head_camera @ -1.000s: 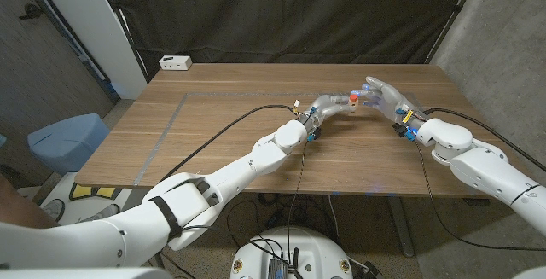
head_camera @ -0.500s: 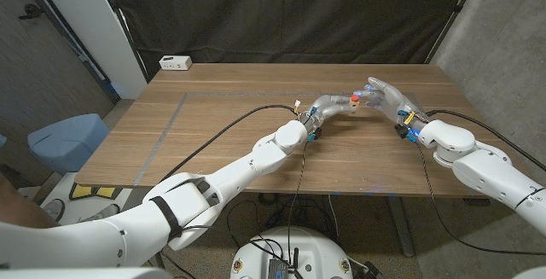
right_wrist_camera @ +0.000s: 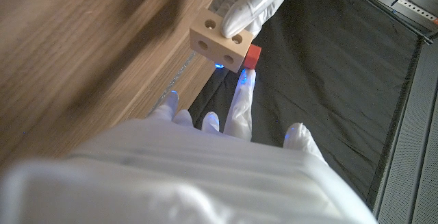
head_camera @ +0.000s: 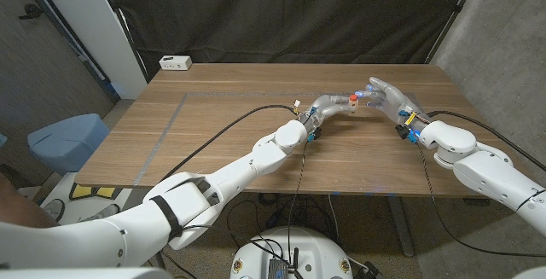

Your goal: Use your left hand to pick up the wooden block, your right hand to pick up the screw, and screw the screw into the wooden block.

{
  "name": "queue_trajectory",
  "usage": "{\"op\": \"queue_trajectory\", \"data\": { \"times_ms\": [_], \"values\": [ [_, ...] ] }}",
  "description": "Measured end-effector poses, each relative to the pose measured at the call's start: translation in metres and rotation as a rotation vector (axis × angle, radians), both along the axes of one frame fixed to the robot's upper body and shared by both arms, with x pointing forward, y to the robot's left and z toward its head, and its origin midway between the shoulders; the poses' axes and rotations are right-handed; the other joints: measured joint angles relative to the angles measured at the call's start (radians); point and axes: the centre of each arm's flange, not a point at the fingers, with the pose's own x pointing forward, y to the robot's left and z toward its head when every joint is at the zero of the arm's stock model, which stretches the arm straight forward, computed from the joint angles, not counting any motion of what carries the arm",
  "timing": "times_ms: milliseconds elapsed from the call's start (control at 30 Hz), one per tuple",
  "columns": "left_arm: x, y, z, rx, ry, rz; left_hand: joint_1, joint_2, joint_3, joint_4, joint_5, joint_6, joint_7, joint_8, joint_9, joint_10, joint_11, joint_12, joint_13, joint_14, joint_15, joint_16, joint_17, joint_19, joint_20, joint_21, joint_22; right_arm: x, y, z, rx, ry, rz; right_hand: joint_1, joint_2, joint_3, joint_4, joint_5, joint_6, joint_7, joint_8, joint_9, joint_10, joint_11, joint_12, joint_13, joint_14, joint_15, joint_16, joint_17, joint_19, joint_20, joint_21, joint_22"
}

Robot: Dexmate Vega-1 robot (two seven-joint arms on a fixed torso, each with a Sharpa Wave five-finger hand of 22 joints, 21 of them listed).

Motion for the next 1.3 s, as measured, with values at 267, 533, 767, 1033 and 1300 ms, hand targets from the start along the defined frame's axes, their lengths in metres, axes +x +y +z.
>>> {"op": "queue_trajectory", "data": {
  "times_ms": [267,533,767,1033,1300],
  "values": [
    [0.0019,0.0006,0.0005,-0.002,0.002,0.000,-0.002,0.003,0.000,0.000,-0.001,-0.003,0.003,0.001,0.000,0.001,-0.001,0.000,0.000,0.000,0.000,0.000,0.000,0.000,0.000,0.000,0.000,-0.0004,0.0006,-0.0004,0.000,0.003,-0.001,0.000,0.000,0.000,0.000,0.000,0.019,0.003,0.009,0.004,0.014,-0.003,0.000,0.000,0.000,0.000,0.000,0.000,0.005,0.005,0.000,0.000],
    [0.0043,0.0002,0.0003,-0.004,0.009,-0.001,-0.002,0.003,0.000,0.000,-0.003,-0.003,0.003,0.001,-0.001,0.001,-0.001,0.000,0.000,0.000,0.000,0.000,0.000,0.000,0.000,0.000,0.000,-0.0005,0.0012,-0.0005,-0.004,0.006,0.001,0.000,0.000,0.000,0.000,0.000,0.033,0.011,0.019,0.012,0.018,-0.007,0.000,0.000,0.000,0.000,0.000,0.000,0.005,0.005,0.000,0.000],
    [0.0053,-0.0006,0.0010,-0.003,0.010,-0.003,-0.002,0.003,0.000,0.000,-0.002,-0.003,0.003,0.001,-0.001,0.001,-0.001,0.000,0.000,0.000,0.000,0.000,0.000,0.000,0.000,0.000,0.000,-0.0006,0.0031,0.0002,-0.012,0.009,0.016,0.005,0.005,0.004,0.004,0.000,0.038,0.009,0.021,0.013,0.023,-0.002,0.000,0.000,0.000,0.000,0.000,0.000,0.005,0.005,0.000,0.000],
    [0.0062,-0.0015,0.0016,-0.001,0.011,-0.004,-0.002,0.003,0.000,0.000,0.000,-0.003,0.003,0.000,0.000,-0.001,0.000,0.000,0.000,0.000,0.000,0.000,0.000,0.000,0.000,0.000,0.000,0.0001,0.0030,-0.0004,-0.013,0.011,0.027,0.005,0.005,0.007,0.001,0.000,0.043,0.014,0.027,0.013,0.029,-0.007,0.000,0.000,0.000,0.000,0.000,0.000,0.005,0.005,0.000,-0.002],
    [0.0067,-0.0019,0.0030,0.000,0.009,-0.003,-0.001,0.003,0.004,-0.004,0.000,-0.003,0.003,0.000,0.000,-0.002,0.001,0.000,0.000,0.000,0.000,0.000,0.000,0.004,-0.004,0.000,0.000,-0.0012,-0.0010,-0.0009,0.001,0.002,0.015,0.005,0.005,0.008,0.000,0.000,0.047,0.011,0.027,0.018,0.038,-0.002,0.000,0.000,0.000,0.000,0.000,0.000,0.022,-0.001,0.005,-0.002]
  ]
}}
